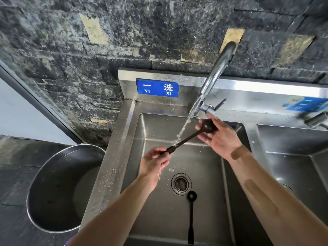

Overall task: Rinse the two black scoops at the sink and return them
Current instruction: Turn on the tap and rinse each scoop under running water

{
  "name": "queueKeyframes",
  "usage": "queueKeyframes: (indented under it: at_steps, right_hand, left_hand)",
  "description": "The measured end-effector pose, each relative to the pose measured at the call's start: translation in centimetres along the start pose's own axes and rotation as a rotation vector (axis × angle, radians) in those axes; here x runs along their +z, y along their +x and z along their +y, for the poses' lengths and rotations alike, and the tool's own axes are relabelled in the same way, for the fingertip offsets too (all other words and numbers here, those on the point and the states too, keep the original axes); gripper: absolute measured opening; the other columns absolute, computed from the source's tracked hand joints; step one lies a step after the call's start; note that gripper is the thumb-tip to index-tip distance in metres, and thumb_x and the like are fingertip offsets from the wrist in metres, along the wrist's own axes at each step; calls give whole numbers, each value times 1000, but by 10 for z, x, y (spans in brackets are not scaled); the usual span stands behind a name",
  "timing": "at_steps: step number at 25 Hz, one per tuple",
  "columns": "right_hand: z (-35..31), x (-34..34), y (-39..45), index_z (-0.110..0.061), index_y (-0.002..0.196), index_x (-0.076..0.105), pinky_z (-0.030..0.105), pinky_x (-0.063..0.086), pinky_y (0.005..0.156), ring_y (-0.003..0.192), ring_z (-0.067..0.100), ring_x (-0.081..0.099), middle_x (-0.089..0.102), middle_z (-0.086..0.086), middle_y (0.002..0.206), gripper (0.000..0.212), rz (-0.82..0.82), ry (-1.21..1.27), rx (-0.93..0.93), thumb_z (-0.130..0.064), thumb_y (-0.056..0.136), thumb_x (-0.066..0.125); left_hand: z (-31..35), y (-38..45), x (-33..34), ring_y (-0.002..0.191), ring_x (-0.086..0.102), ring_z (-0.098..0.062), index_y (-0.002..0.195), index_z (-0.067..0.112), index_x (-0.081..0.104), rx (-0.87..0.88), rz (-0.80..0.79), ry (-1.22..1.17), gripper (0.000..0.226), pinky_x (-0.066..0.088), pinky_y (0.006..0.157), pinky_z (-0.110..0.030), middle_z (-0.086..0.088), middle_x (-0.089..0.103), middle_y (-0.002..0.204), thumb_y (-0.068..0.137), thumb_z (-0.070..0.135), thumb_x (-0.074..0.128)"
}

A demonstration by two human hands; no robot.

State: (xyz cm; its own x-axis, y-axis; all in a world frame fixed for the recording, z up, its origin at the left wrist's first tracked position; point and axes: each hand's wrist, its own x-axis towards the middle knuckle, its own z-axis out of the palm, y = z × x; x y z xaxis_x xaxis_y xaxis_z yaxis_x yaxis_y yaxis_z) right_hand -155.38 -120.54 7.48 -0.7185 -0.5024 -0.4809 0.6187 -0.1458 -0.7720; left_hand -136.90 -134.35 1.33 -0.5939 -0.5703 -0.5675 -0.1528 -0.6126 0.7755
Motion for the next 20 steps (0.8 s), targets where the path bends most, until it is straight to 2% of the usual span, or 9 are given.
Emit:
queueKeyframes:
  at_steps: [2,5,9,12,15,18,20]
  right_hand:
    - [-17,-10,-4,-14,129,61,43,56,87,99,30,71,71,13,116,34,16,28,-39,-24,97,54]
    - [-32,-23,-10,-12,130,60,43,57,86,103,31,71,70,15,119,34,41,51,-88,-21,97,52]
    - [-23,-30,-15,-9,129,58,42,58,89,101,30,70,68,16,119,36,16,70,-98,-20,95,56]
    - [5,-24,-14,-7,131,54,42,57,91,100,31,69,67,18,118,39,-26,55,-56,-19,94,55]
    - [44,-13,-9,-7,134,51,45,53,97,106,35,67,67,20,119,38,-76,67,53,-12,97,52]
    - [80,-6,-5,-7,130,54,43,51,97,108,38,66,66,24,122,36,-127,109,174,-5,94,52]
    - [102,-5,-3,-8,130,55,41,54,93,105,36,68,68,23,119,38,-147,101,227,-1,93,49]
  left_hand:
    - [8,5,18,69,62,-18,95,4,68,13,-43,7,18,55,66,-27,-9,71,83,81,-7,68]
    - [17,12,37,77,66,-20,91,11,68,48,-89,18,18,55,84,-37,-3,73,77,82,-5,67]
    - [15,13,33,90,68,-23,92,11,68,38,-100,-46,20,55,82,-33,-6,73,89,83,-7,64]
    - [1,7,6,86,66,-23,96,6,68,-6,-23,-105,21,50,84,-35,-11,73,95,81,-9,65]
    - [-19,0,-33,76,70,-17,102,1,66,-67,81,-170,22,53,83,-30,-14,71,102,82,-6,65]
    - [-42,-8,-63,85,66,-21,112,-3,63,-119,185,-176,33,51,83,-30,-17,66,109,81,-9,66]
    - [-56,-12,-77,86,65,-22,112,-1,64,-141,239,-133,35,52,76,-28,-16,67,105,79,-13,66]
